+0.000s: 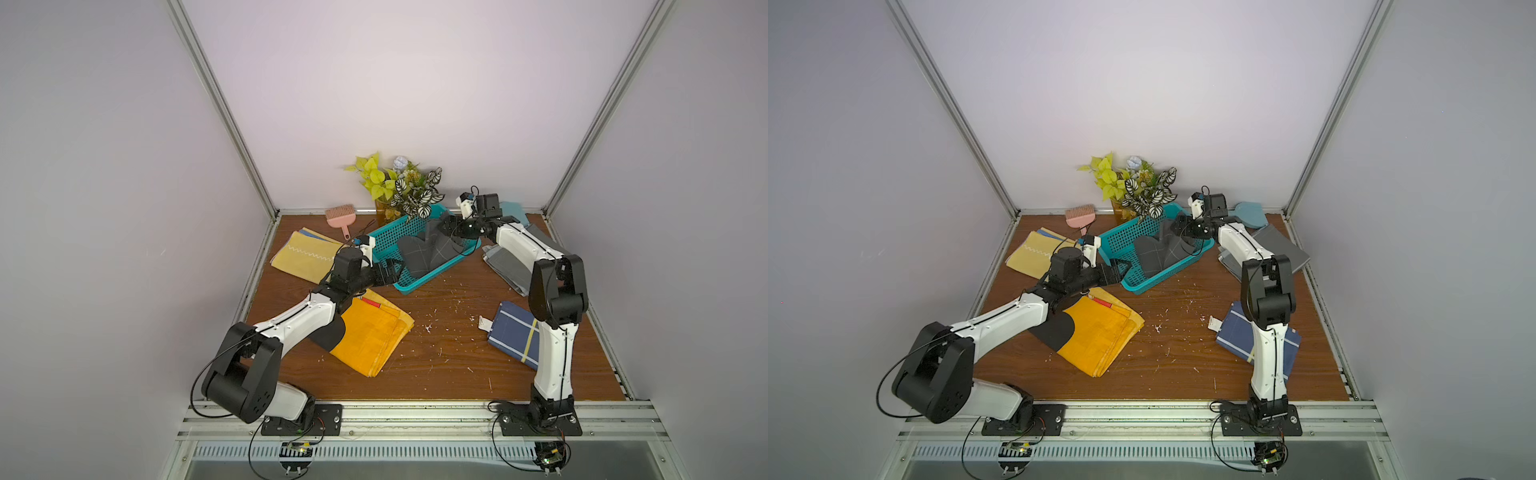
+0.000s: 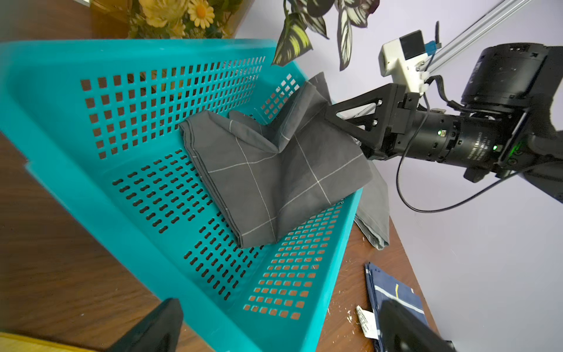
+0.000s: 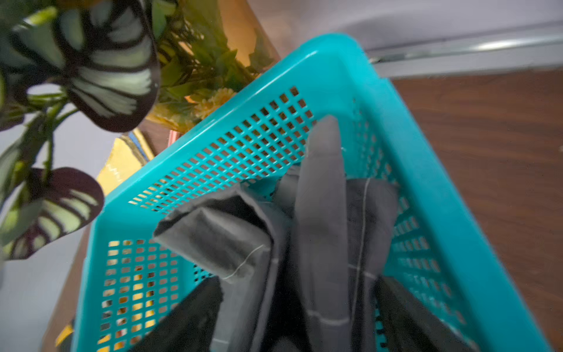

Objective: Put the folded pillowcase in the basket
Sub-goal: Place the object, then adjust at the center of the board.

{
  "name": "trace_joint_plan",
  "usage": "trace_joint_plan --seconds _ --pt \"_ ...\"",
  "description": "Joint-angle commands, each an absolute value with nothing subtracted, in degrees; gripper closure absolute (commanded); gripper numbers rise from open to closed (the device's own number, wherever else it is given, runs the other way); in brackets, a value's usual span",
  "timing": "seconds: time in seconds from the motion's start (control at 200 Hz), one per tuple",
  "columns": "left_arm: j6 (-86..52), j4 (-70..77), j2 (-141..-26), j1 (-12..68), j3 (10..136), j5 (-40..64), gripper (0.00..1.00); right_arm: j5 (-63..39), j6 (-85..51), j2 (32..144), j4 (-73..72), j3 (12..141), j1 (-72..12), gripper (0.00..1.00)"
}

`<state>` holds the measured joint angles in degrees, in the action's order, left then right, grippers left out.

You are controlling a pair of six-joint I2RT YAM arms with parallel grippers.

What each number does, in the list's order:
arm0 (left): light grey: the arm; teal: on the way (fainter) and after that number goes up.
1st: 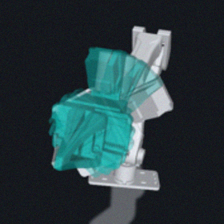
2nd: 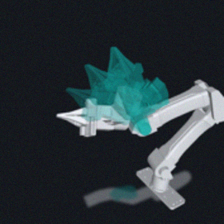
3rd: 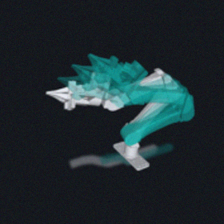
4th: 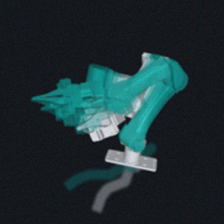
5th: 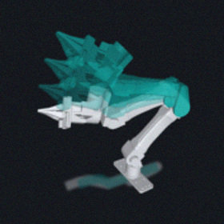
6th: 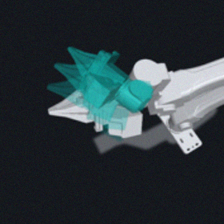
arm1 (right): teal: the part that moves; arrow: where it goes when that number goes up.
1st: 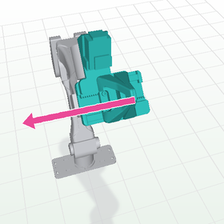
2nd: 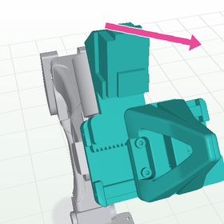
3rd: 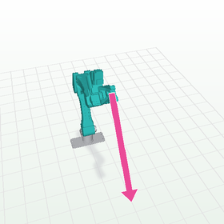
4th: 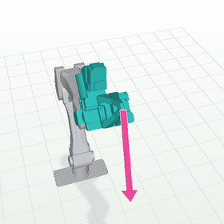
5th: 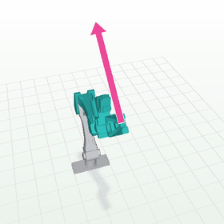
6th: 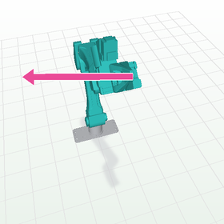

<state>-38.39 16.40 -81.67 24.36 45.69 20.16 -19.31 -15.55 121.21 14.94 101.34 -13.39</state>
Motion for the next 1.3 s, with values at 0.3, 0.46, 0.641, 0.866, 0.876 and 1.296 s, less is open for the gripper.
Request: trace_joint_plan --seconds 0.3,0.46,0.641,0.866,0.876,1.296 --pt "-38.78 13.58 -81.79 23.91 43.62 15.88 0.00 -4.23 -9.45 110.15 16.92 100.16 -11.72 0.01" --pt "-38.94 14.31 -83.31 23.91 43.57 16.35 0.00 -9.31 -11.25 115.71 18.89 102.83 -9.00 0.43" --pt "-38.98 14.85 -83.67 23.82 43.33 16.35 0.00 -7.41 -10.02 119.26 20.14 106.60 -8.54 0.71" --pt "-39.29 15.71 -84.11 23.82 42.41 16.57 0.00 -7.62 -8.49 121.73 22.83 107.65 -7.66 0.53" --pt "-39.33 15.73 -84.11 23.80 42.37 16.60 0.00 -7.75 -8.45 121.69 22.80 107.53 -7.63 0.54" --pt "-38.43 13.59 -83.96 23.38 41.72 16.38 0.00 -11.37 -8.35 114.97 19.91 95.25 -7.65 0.63"
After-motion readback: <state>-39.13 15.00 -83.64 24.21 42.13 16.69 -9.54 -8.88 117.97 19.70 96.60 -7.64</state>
